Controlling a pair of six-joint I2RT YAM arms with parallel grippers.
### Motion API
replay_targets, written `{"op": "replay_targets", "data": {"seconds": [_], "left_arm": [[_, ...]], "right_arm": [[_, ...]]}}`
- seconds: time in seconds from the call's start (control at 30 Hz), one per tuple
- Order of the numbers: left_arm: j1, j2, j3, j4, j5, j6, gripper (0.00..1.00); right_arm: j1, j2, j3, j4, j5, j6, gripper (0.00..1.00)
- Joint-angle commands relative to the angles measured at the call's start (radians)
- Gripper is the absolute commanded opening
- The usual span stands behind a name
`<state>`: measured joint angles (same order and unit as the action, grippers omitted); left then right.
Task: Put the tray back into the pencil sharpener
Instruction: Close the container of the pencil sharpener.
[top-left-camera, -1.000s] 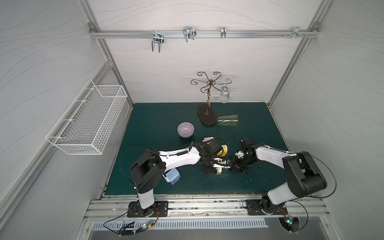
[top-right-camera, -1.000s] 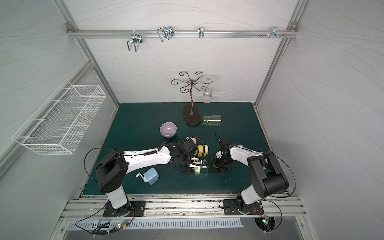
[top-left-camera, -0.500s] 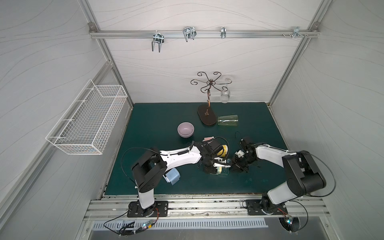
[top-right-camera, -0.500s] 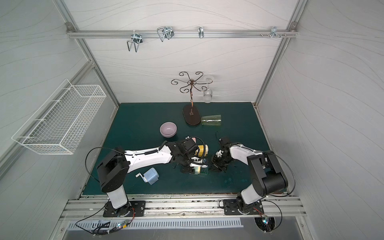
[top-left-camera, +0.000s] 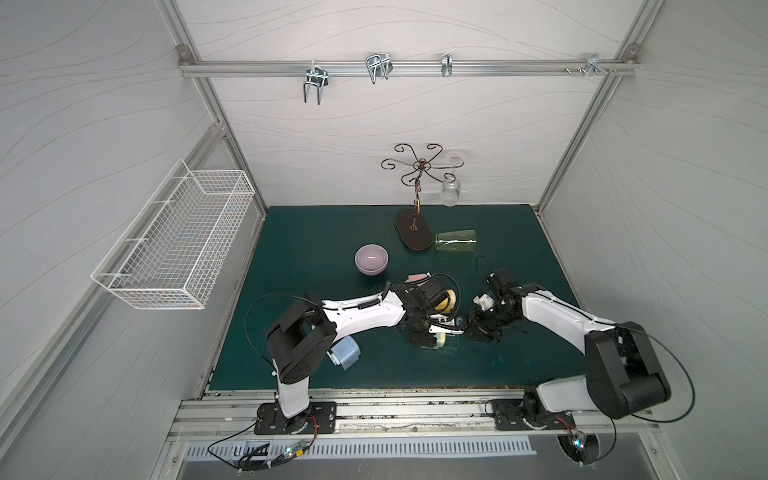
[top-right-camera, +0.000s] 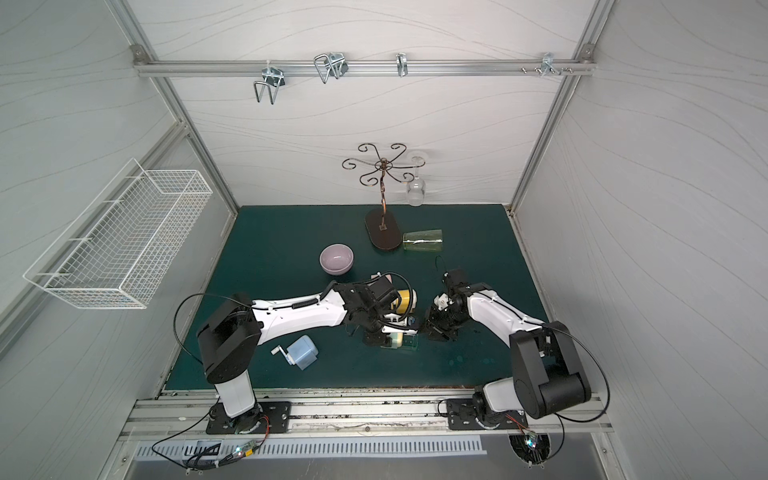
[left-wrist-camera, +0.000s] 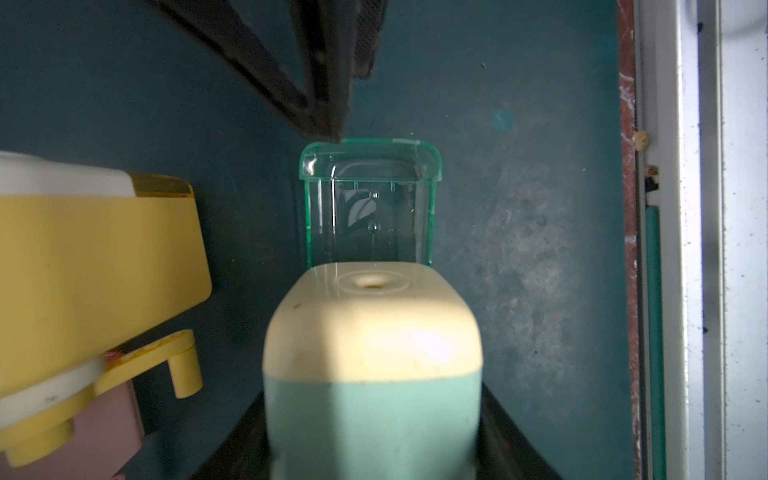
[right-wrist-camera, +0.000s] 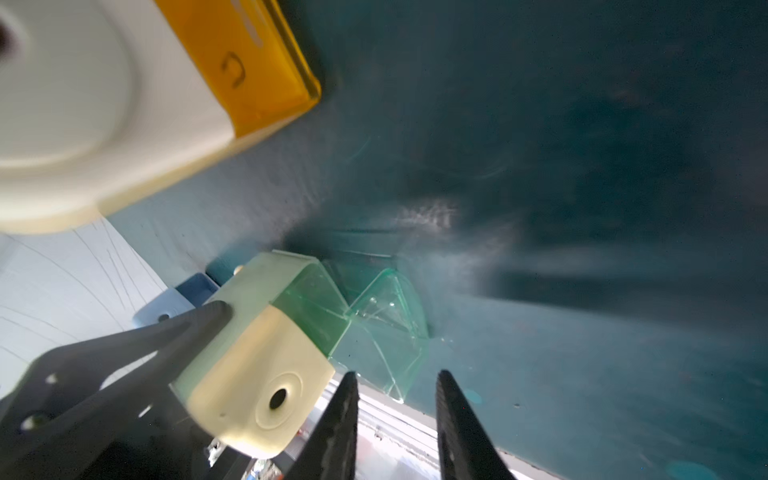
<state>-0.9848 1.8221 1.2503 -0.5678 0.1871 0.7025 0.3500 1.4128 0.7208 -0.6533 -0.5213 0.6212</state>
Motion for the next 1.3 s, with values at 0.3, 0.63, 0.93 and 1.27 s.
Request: {"op": "replay_targets", "data": {"seconds": [0.3, 0.63, 0.93, 1.27], "left_arm": [[-0.007, 0.071, 0.007, 0.026, -0.052, 0.015, 0.36], [-0.013, 0.078, 0.015, 0.021, -0.058, 0.015, 0.36], [-0.017, 0.077, 0.018, 0.032, -0.058, -0.004, 0.36], [-0.020, 0.076, 0.024, 0.035, -0.056, -0.001, 0.36]], "right_arm": [[0.023, 0.071, 0.010, 0.047, -0.053, -0.008, 0.20], [0.024, 0.061, 0.006, 0.053, -0.110, -0.020, 0.16], [0.026, 0.101, -0.027, 0.110, -0.133, -0.009, 0.14], [0.031, 0.138, -0.016, 0.120, -0.114, -0.029, 0.12]]}}
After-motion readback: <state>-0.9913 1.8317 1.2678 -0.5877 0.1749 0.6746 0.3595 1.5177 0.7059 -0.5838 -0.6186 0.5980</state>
